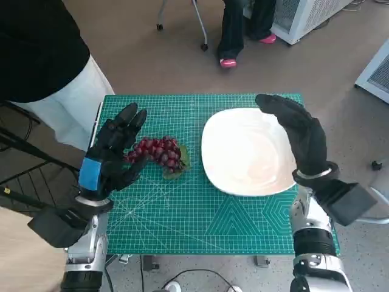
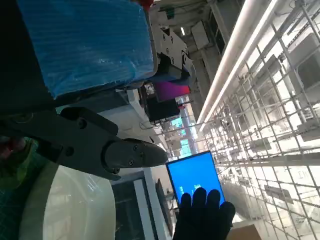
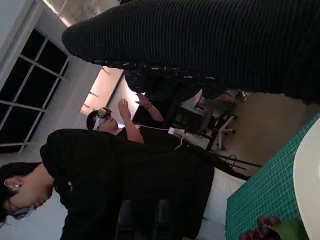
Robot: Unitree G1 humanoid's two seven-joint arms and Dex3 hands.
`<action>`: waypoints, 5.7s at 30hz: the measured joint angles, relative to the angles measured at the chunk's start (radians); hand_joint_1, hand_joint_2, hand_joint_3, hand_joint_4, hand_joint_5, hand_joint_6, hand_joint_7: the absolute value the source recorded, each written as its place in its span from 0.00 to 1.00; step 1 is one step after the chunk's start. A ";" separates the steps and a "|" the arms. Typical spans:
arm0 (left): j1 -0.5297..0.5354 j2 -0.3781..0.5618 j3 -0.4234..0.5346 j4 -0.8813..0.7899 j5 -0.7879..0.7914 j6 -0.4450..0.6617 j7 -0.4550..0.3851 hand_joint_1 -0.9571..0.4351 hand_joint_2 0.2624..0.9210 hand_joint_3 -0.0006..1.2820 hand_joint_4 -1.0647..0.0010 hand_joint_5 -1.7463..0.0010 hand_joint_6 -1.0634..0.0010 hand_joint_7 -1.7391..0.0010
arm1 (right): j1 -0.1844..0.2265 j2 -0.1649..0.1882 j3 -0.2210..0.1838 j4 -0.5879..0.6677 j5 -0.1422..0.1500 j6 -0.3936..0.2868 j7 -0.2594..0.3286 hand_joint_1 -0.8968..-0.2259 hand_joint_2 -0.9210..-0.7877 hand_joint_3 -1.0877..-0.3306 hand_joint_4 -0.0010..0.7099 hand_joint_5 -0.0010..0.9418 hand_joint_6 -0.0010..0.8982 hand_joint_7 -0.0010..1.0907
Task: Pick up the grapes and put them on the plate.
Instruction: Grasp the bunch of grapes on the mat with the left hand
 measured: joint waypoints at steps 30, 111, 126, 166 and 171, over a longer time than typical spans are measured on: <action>-0.001 0.001 0.000 0.000 0.000 0.000 0.000 0.47 1.00 0.17 0.63 1.00 0.76 0.80 | -0.001 0.000 -0.007 0.001 0.001 0.000 0.001 0.60 0.00 0.75 0.47 0.00 0.36 0.00; -0.437 0.206 -0.486 0.229 1.010 0.815 0.066 0.38 0.82 0.00 0.96 1.00 0.80 1.00 | -0.002 -0.001 -0.013 0.007 0.000 -0.001 0.006 0.60 0.00 0.76 0.47 0.00 0.35 0.00; -0.555 0.152 -0.545 0.512 0.978 0.745 0.104 0.40 0.81 0.00 0.96 1.00 0.79 1.00 | -0.002 -0.004 -0.013 0.005 -0.001 -0.001 0.005 0.61 0.00 0.76 0.47 0.00 0.35 0.00; -0.717 0.080 -0.611 0.999 0.912 0.614 0.236 0.43 0.82 0.00 0.87 0.99 0.71 0.99 | 0.000 -0.007 -0.012 -0.003 -0.002 -0.001 -0.006 0.62 0.00 0.76 0.48 0.00 0.35 0.00; -0.724 0.080 -0.611 1.018 0.900 0.610 0.244 0.45 0.82 0.00 0.77 0.98 0.64 0.98 | 0.000 -0.007 -0.012 -0.003 -0.002 -0.001 -0.006 0.61 0.00 0.76 0.48 0.00 0.35 0.00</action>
